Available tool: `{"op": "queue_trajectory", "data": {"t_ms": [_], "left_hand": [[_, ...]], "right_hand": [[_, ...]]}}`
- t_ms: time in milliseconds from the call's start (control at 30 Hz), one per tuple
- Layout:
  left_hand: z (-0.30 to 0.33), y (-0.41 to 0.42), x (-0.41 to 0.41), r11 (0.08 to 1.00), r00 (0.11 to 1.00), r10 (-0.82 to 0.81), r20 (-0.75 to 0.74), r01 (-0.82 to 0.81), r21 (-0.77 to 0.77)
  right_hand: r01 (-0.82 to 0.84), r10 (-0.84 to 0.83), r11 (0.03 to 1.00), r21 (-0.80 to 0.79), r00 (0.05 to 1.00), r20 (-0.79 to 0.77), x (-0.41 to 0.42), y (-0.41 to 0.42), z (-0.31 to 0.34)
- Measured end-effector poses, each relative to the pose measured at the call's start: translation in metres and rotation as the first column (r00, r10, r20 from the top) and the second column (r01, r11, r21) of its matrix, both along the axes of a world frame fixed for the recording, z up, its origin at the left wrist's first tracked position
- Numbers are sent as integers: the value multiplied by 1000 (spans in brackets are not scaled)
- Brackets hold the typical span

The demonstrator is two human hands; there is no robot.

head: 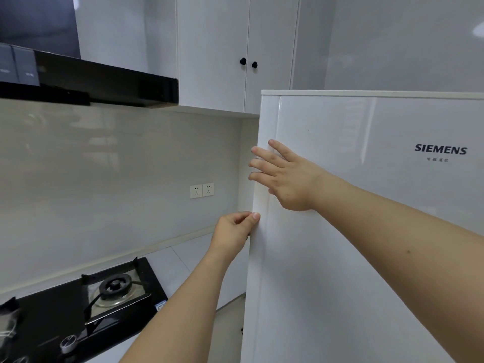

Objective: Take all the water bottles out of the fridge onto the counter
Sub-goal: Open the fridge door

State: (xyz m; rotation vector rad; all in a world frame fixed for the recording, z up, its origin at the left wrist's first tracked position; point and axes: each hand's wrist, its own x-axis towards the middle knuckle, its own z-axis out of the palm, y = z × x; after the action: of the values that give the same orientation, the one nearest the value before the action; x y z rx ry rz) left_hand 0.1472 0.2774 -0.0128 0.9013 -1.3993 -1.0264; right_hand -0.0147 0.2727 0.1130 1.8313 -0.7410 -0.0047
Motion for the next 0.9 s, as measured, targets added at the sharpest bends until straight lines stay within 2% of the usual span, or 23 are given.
{"op": "queue_trajectory", "data": {"t_ms": [300,633,900], "left_hand": [[4,43,18,999,998,-42,36,43,-16],[-3,105,23,999,999,35,22,-35,20],[-1,188,16,990,988,142,52,-142,-1]], "right_hand": [[-50,51,999,-9,998,30,8,43,-3],[-77,79,997,-29,995,53,12,101,-8],[-185,188,981,-55,981,51,6,164,-9]]}}
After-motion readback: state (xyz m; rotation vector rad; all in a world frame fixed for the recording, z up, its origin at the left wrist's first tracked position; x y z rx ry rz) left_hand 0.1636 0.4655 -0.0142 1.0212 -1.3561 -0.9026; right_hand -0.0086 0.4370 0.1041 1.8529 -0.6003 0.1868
